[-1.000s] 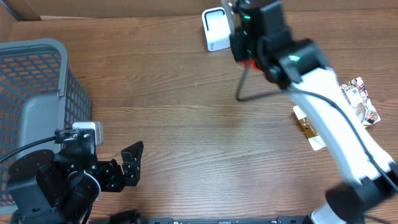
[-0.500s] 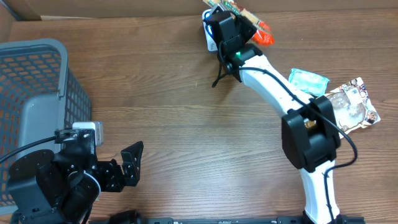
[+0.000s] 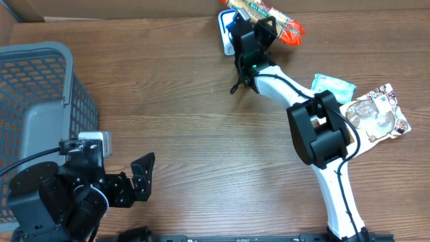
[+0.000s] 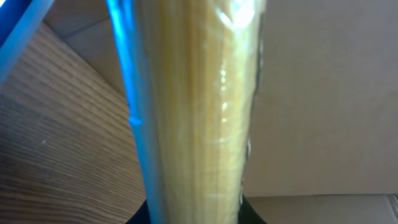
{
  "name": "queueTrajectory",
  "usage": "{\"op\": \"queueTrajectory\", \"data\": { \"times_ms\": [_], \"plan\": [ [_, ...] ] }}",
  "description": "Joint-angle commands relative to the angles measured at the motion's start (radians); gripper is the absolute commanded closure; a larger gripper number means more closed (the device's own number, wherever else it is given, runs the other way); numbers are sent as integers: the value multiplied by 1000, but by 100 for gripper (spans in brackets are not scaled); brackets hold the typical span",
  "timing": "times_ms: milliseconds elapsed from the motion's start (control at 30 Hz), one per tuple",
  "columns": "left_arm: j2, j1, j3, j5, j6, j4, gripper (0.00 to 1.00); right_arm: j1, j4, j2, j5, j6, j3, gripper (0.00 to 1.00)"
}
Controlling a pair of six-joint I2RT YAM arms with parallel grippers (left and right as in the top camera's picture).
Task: Scan the item barcode
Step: 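Hold the spaghetti pack's barcode against the white scanner, then carry the spaghetti pack right and lay it on the other items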
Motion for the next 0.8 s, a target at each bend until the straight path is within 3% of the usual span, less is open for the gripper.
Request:
{"op": "queueTrajectory", "data": {
  "times_ms": [0, 767],
  "plan": [
    [0, 3, 11, -4, 15, 3, 0, -4, 83, -24, 40, -3, 36, 96],
    [0, 3, 11, -4, 15, 3, 0, -26, 148, 4, 6, -51, 35, 96]
  ]
}}
